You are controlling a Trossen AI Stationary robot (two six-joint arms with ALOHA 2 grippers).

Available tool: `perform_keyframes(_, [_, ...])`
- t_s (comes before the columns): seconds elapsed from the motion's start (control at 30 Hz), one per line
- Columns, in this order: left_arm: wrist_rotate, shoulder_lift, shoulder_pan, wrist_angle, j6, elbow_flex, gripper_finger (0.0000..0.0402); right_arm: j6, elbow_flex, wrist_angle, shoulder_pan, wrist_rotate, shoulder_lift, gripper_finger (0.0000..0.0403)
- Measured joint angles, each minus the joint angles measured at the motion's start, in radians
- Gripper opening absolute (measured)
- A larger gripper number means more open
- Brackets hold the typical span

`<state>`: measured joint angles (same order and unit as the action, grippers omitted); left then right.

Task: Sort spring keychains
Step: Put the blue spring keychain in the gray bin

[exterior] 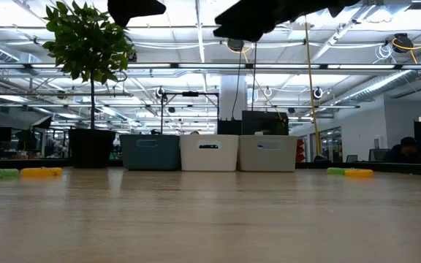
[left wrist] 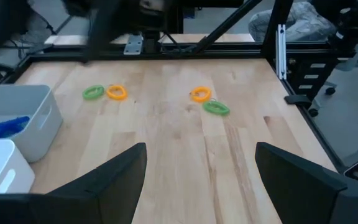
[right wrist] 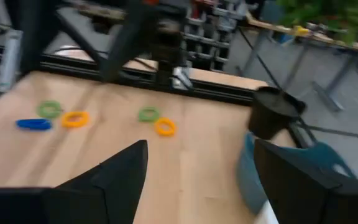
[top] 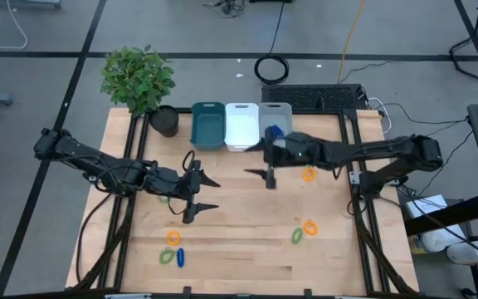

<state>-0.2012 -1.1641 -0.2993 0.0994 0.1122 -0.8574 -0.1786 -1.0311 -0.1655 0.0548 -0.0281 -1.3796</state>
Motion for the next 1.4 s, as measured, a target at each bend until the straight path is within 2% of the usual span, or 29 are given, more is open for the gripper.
perform_keyframes(0.17, [-0.001, 0.000, 0.000, 0.004, -0.005, 0.000, 0.0310, 0.035, 0.018, -0.084, -0.070, 0.009, -0.010, 0.0279])
perform_keyframes(0.3, [-0.006, 0.000, 0.000, 0.011, -0.033, 0.000, 0.0310, 0.067, 0.018, -0.119, -0.119, 0.061, -0.010, 0.0279])
perform_keyframes(0.43, [-0.009, 0.000, -0.022, 0.055, -0.152, 0.000, 0.0310, 0.073, 0.018, -0.122, -0.152, 0.111, -0.010, 0.0279])
perform_keyframes(0.53, [-0.026, 0.000, -0.064, 0.102, -0.270, 0.000, 0.0310, 0.081, 0.018, -0.127, -0.156, 0.109, -0.010, 0.0279])
perform_keyframes(0.7, [-0.072, 0.000, -0.137, 0.209, -0.360, 0.000, 0.0310, 0.096, 0.018, -0.121, -0.155, 0.107, -0.010, 0.0279])
perform_keyframes(0.9, [-0.071, -0.006, -0.253, 0.333, -0.396, 0.000, 0.0310, 0.091, 0.018, -0.115, -0.154, 0.106, -0.010, 0.0279])
perform_keyframes(1.03, [-0.048, -0.025, -0.316, 0.403, -0.356, 0.000, 0.0310, 0.091, 0.018, -0.114, -0.154, 0.106, -0.010, 0.0279])
perform_keyframes(1.23, [0.046, -0.105, -0.383, 0.456, -0.330, -0.007, 0.0310, 0.153, 0.017, -0.106, -0.154, 0.105, -0.010, 0.0279])
perform_keyframes(1.4, [0.072, -0.230, -0.422, 0.595, -0.375, -0.110, 0.0310, 0.175, 0.017, -0.102, -0.155, 0.105, -0.010, 0.0279])
